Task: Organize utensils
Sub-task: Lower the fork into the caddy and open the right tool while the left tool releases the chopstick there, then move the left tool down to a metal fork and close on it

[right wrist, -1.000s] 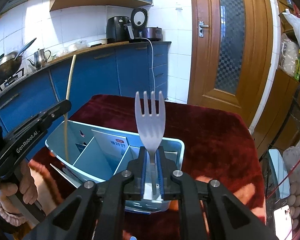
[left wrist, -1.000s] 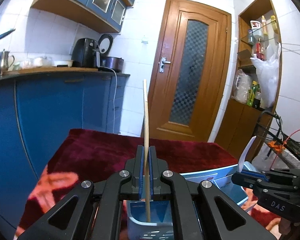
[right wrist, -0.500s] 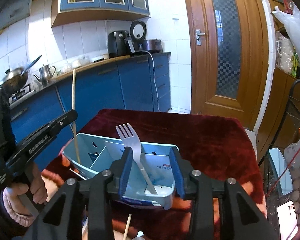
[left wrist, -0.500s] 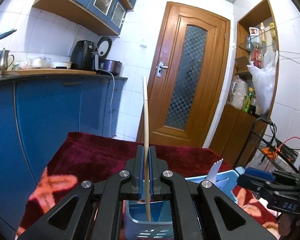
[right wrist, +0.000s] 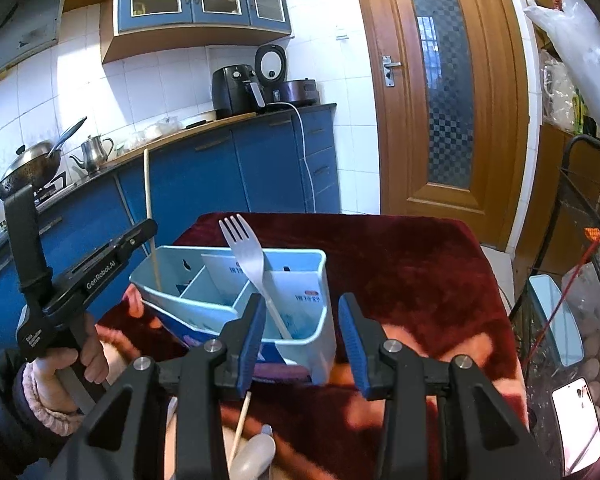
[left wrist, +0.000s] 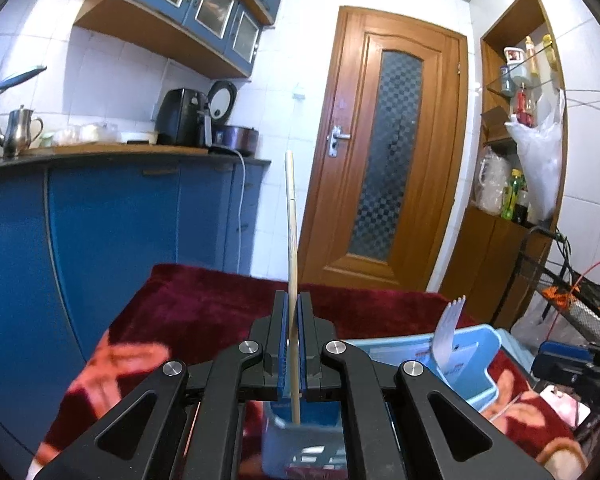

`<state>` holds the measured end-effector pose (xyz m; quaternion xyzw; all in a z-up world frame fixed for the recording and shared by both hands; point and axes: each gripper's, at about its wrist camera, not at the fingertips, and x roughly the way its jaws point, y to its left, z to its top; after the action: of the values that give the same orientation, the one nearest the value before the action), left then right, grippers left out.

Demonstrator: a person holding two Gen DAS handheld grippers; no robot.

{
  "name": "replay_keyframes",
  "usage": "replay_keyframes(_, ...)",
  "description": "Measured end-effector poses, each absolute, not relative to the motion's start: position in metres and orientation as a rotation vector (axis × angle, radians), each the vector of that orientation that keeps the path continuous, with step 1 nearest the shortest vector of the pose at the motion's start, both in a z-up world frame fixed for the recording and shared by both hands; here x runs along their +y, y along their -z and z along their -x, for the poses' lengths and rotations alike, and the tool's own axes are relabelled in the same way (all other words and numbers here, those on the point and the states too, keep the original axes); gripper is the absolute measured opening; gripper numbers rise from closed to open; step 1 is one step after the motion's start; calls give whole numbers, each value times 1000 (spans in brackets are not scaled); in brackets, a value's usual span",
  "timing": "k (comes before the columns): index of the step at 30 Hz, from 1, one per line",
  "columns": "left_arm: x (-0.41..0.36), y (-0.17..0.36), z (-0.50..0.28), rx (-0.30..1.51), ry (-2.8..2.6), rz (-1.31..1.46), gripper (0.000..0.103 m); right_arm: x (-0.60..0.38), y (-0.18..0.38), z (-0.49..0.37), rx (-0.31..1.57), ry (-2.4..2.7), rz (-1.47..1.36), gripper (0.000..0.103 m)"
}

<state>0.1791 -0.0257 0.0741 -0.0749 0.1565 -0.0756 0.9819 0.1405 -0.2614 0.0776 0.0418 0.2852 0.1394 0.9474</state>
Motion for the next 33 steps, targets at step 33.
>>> replay_keyframes(33,-11,-70,-101,642,213,78,44,-269,-48,-86,713,-307,-150,41)
